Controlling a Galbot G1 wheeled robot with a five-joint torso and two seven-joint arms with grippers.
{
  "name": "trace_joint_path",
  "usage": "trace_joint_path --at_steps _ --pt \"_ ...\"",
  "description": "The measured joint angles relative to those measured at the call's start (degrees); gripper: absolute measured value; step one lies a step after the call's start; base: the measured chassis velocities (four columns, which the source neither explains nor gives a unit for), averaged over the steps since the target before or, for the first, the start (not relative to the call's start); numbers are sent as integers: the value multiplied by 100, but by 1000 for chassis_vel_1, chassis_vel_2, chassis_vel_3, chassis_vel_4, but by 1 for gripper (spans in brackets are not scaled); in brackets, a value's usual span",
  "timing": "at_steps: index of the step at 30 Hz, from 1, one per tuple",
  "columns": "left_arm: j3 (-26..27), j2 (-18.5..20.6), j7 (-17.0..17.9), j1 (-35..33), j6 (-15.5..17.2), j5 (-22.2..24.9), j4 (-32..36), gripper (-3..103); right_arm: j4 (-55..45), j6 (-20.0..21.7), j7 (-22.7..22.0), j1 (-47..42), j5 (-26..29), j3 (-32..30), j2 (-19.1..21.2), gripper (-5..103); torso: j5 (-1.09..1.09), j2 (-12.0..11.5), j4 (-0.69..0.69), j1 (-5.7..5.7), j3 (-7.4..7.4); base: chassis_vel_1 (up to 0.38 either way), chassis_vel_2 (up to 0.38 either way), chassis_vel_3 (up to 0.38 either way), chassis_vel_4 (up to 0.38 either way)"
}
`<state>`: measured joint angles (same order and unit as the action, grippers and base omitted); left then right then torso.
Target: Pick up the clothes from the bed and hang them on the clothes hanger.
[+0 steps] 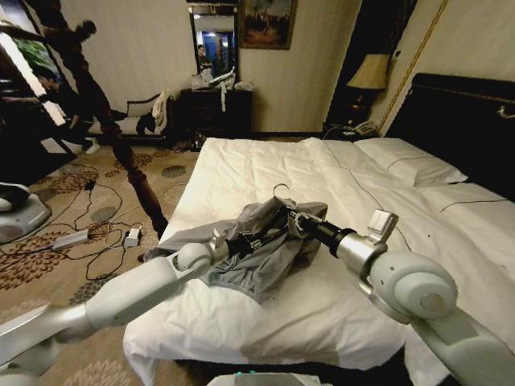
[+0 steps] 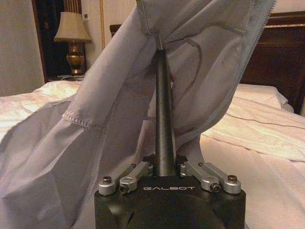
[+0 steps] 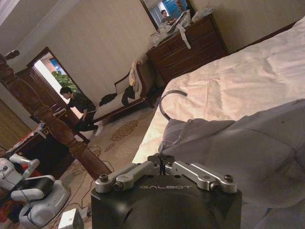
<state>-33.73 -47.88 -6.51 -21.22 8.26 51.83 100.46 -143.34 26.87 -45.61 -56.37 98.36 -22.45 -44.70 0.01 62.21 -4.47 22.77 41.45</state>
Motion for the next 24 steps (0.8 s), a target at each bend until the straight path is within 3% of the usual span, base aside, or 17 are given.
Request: trace_joint_path --at_steps 11,16,18,21,24 --pt "85 323 26 -155 0 24 483 18 3 210 26 -30 -567 193 -95 -3 -1 0 2 0 0 0 0 0 0" --pt "194 502 27 -267 -27 19 591 18 5 541 226 -186 -801 145 5 23 -1 0 2 0 0 0 0 0 0" --pt "226 505 31 -296 -35 16 590 18 6 709 272 -222 -903 136 45 23 -1 0 1 0 0 0 0 0 0" --pt "369 455 59 -413 -60 15 551 18 8 1081 401 -331 -1072 108 147 38 -1 0 0 0 -1 0 0 0 0" --pt "433 423 83 -433 -71 43 505 18 9 1159 403 -370 -995 4 196 50 -1 0 0 0 0 0 0 0 0"
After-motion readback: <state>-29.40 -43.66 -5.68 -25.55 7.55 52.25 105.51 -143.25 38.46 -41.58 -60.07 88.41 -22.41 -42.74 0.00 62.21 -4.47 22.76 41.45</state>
